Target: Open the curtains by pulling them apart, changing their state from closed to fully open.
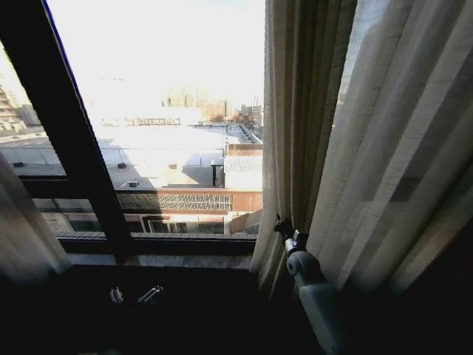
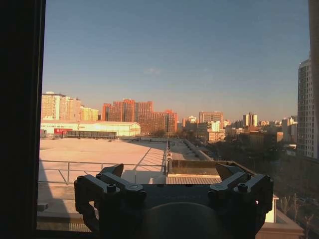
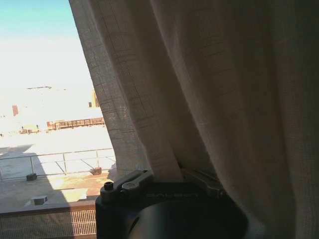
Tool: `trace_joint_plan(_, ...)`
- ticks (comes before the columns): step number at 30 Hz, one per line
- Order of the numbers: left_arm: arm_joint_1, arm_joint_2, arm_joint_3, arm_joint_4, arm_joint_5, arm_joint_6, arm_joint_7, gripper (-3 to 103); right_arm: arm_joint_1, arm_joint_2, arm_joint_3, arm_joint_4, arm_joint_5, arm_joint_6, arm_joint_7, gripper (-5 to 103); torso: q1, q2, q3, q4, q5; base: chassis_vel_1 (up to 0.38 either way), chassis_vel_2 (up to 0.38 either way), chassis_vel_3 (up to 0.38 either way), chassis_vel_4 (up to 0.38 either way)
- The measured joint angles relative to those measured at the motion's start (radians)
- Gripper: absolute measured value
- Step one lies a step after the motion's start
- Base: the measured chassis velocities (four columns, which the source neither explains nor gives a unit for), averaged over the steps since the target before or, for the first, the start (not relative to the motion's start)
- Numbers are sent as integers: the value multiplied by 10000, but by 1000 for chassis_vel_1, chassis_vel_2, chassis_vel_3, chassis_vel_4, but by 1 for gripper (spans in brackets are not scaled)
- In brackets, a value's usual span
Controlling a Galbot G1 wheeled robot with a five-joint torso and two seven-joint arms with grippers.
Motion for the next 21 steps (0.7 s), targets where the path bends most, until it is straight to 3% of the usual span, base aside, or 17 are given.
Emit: trace_joint_plan(21, -30, 24, 3, 149, -28, -76, 0, 100, -133, 19, -30, 76, -43, -6, 26, 0, 0, 0, -1, 0, -1, -344, -358, 347, 358)
